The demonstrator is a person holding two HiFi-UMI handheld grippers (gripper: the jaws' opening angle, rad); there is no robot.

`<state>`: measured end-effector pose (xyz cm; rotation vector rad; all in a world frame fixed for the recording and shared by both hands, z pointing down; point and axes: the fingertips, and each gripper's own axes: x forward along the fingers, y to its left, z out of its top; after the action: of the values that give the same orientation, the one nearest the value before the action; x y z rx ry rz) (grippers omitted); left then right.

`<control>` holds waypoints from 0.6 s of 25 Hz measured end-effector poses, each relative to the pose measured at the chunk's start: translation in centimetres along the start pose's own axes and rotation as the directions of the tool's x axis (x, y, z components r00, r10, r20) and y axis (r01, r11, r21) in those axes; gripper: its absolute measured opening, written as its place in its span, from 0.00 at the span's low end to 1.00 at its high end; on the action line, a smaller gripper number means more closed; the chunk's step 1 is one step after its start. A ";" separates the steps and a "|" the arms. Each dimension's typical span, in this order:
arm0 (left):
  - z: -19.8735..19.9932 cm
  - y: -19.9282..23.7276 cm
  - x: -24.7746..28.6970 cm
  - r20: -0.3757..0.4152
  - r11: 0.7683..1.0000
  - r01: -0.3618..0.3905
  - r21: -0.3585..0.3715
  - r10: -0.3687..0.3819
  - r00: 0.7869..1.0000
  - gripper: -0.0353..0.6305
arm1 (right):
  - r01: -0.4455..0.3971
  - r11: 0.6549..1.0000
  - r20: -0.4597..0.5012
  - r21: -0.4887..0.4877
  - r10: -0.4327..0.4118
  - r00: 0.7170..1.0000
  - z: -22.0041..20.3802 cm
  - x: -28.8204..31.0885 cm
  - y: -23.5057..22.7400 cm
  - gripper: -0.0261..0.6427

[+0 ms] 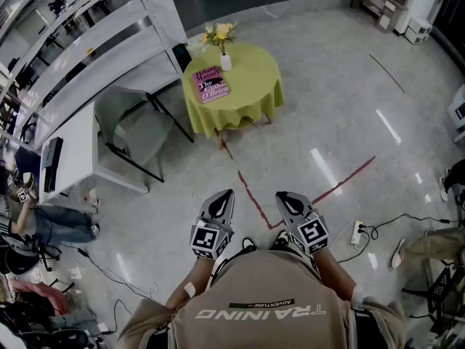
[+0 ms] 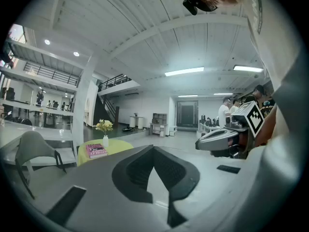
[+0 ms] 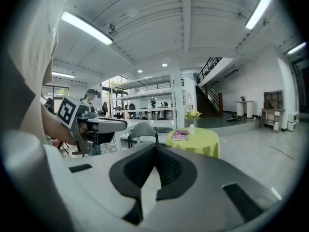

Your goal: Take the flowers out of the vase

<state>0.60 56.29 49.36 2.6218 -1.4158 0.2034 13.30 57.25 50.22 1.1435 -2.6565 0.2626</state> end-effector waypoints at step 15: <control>-2.7 4.5 -1.5 -0.006 0.997 0.032 -0.066 -0.033 0.999 0.06 | 0.122 0.991 -0.012 0.053 -0.122 0.992 -0.5 2.9 1.0 0.04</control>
<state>-4.13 55.62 52.07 2.5862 -1.3524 0.1596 10.72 56.01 51.52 1.3129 -2.5739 0.3178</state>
